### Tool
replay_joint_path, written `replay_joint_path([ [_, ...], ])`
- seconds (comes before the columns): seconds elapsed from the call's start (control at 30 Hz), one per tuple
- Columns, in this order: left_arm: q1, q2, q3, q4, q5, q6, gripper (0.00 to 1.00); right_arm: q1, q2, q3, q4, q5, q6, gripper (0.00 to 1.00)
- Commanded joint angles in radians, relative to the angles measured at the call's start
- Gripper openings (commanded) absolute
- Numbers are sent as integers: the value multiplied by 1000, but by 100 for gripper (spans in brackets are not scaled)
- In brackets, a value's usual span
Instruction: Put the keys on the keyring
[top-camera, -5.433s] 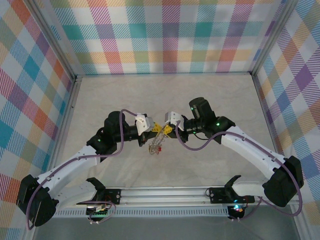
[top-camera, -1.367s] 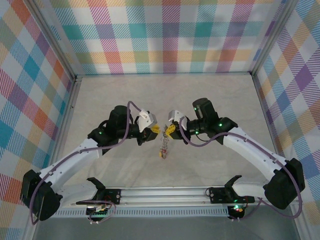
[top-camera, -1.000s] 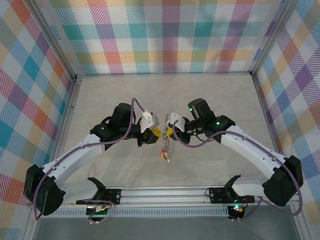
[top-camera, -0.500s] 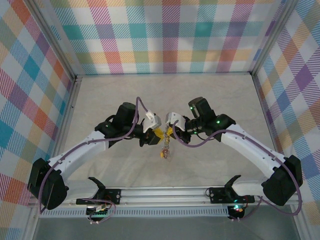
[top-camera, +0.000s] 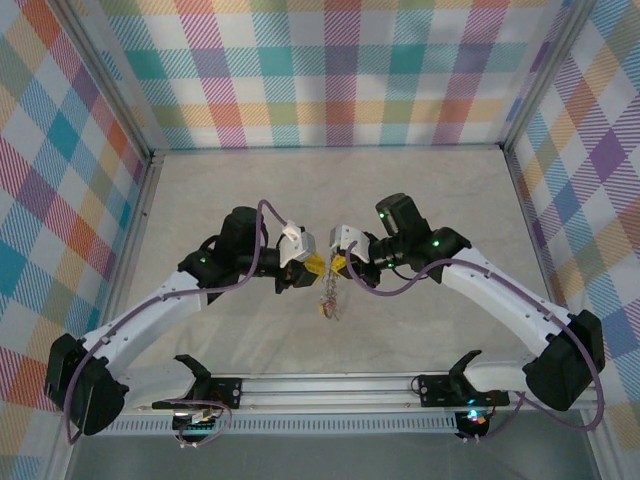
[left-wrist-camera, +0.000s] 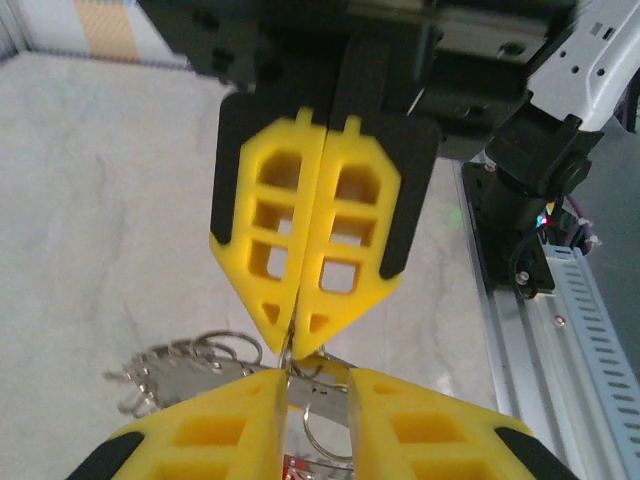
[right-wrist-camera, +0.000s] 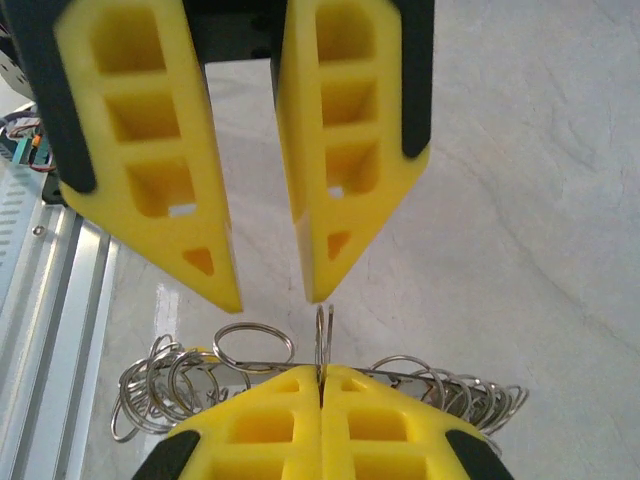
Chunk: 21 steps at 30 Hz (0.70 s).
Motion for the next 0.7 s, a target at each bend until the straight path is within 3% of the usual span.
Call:
replay_joint_path([
  [0.0,-5,-31,-19,58,1,45,23,6,-28,-3,33,-64,-2,0],
  [0.27,-8,-19,-14,44,44,72,24,6,-37,-16,69,-110,7,0],
  [0.67,-22,5,17,-53,10,133,23,6,-79,-53,124,-113,33,0],
])
